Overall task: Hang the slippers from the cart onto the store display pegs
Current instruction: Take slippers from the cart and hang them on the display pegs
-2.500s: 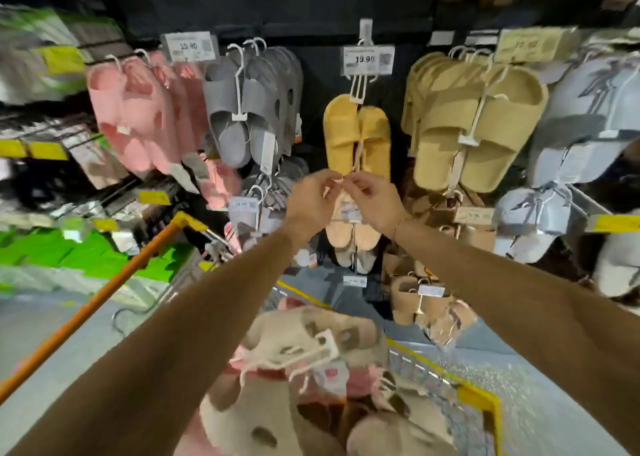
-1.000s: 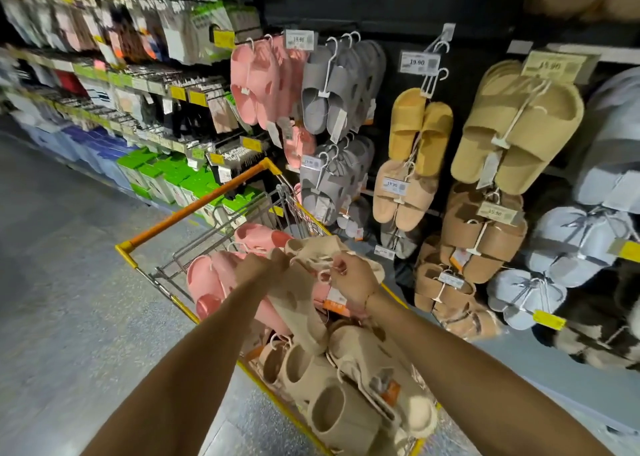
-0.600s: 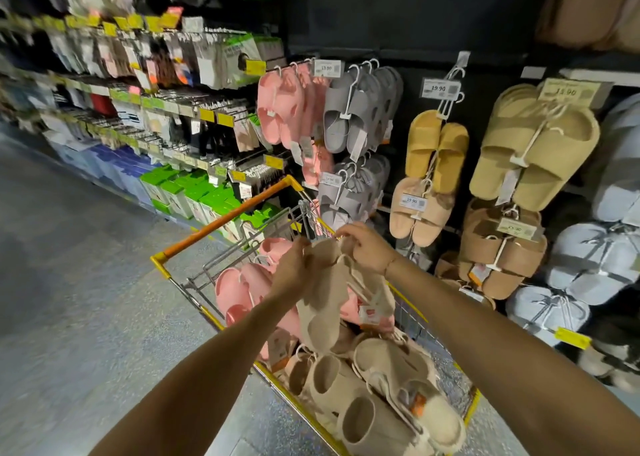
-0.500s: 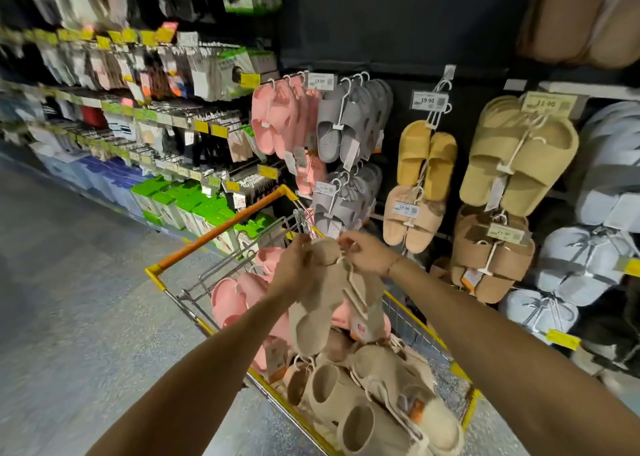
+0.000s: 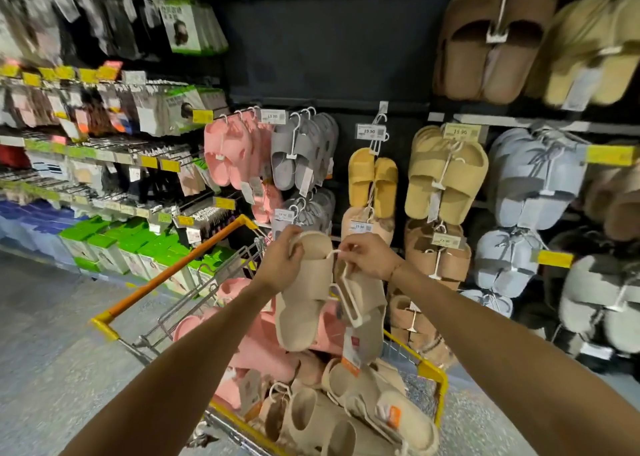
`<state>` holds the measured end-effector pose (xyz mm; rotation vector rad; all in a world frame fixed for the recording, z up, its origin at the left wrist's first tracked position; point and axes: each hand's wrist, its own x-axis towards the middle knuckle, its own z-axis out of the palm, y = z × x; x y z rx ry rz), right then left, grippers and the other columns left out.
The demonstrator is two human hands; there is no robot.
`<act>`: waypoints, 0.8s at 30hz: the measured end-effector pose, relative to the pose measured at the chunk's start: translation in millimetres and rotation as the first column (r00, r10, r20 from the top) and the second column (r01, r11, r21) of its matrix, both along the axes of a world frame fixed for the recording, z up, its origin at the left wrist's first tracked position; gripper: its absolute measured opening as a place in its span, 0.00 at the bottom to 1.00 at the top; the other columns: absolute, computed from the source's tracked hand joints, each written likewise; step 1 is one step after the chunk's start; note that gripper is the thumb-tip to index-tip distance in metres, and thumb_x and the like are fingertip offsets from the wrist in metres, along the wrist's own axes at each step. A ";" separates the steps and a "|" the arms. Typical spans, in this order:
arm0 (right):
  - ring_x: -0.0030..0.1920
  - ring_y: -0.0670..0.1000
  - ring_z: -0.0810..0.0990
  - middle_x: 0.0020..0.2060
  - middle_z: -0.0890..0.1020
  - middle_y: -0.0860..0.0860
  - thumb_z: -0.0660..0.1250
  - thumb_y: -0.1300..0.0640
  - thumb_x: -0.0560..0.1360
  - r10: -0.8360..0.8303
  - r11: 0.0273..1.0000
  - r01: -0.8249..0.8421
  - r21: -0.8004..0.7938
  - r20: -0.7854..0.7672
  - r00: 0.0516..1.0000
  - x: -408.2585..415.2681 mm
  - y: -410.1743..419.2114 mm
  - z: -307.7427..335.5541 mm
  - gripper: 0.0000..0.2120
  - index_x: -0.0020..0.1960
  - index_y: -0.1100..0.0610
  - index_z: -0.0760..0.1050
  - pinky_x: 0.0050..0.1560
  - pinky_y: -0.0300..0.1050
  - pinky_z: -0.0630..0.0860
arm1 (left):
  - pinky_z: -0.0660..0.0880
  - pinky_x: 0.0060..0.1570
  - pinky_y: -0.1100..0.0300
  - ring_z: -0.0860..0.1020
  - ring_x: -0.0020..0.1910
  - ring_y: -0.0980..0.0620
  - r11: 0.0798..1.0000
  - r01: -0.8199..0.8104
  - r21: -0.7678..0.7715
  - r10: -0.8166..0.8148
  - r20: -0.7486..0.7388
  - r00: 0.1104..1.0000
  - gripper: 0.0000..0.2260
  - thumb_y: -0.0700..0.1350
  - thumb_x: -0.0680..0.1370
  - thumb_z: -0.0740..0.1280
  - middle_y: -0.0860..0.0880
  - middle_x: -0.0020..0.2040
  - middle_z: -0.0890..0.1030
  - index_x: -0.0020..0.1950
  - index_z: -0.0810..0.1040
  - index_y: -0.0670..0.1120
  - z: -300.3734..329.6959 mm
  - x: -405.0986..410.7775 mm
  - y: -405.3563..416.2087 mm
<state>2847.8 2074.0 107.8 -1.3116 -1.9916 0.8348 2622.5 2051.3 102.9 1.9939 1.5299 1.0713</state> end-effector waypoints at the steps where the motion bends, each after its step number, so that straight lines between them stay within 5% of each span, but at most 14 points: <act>1: 0.33 0.55 0.82 0.33 0.80 0.54 0.69 0.65 0.78 -0.008 1.000 0.008 0.005 -0.035 0.999 2.6 2.0 1.9 0.07 0.41 0.66 0.77 0.37 0.43 0.80 | 0.71 0.43 0.55 0.79 0.46 0.46 1.000 0.014 0.011 -0.014 0.005 1.000 0.10 0.39 0.82 0.61 0.45 0.49 0.81 0.63 0.73 0.45 3.6 0.3 2.6; 7: 0.30 0.42 0.77 0.28 0.78 0.39 0.71 0.60 0.78 -0.113 0.988 0.121 0.096 -0.082 0.990 11.3 6.4 19.4 0.11 0.38 0.50 0.77 0.41 0.43 0.76 | 0.71 0.50 0.57 0.78 0.52 0.48 0.994 0.105 0.030 -0.106 0.033 0.994 0.10 0.41 0.83 0.60 0.48 0.52 0.80 0.64 0.72 0.45 20.7 4.5 23.4; 11: 0.33 0.47 0.74 0.32 0.77 0.48 0.67 0.63 0.79 -0.172 0.979 0.189 0.082 -0.173 0.970 23.1 7.1 35.1 0.06 0.44 0.62 0.78 0.40 0.48 0.74 | 0.70 0.49 0.64 0.77 0.49 0.58 0.987 0.159 0.000 -0.159 0.081 0.984 0.09 0.40 0.83 0.61 0.54 0.51 0.79 0.60 0.73 0.52 25.0 8.3 37.9; 15: 0.27 0.50 0.74 0.30 0.76 0.55 0.64 0.64 0.81 -0.222 0.973 0.229 -0.020 -0.347 0.911 38.0 7.5 52.3 0.10 0.42 0.60 0.76 0.29 0.42 0.71 | 0.71 0.51 0.67 0.76 0.49 0.61 0.987 0.160 0.022 -0.161 0.166 0.973 0.15 0.36 0.82 0.63 0.57 0.49 0.78 0.53 0.73 0.59 23.7 9.1 47.0; 18: 0.29 0.49 0.76 0.33 0.79 0.56 0.64 0.64 0.81 -0.222 0.973 0.231 -0.026 -0.397 0.891 42.5 8.7 56.6 0.07 0.46 0.64 0.77 0.31 0.40 0.74 | 0.73 0.56 0.55 0.77 0.53 0.51 0.990 0.139 0.014 -0.138 0.240 0.961 0.12 0.36 0.81 0.63 0.54 0.52 0.78 0.56 0.76 0.53 19.1 12.4 53.6; 24: 0.31 0.50 0.77 0.33 0.79 0.54 0.65 0.62 0.81 -0.197 0.976 0.217 0.025 -0.325 0.925 41.3 15.5 56.0 0.07 0.45 0.60 0.78 0.35 0.46 0.76 | 0.73 0.55 0.52 0.76 0.53 0.49 0.986 0.165 -0.001 -0.156 0.328 0.932 0.09 0.40 0.81 0.64 0.46 0.53 0.78 0.60 0.76 0.40 28.7 25.1 58.9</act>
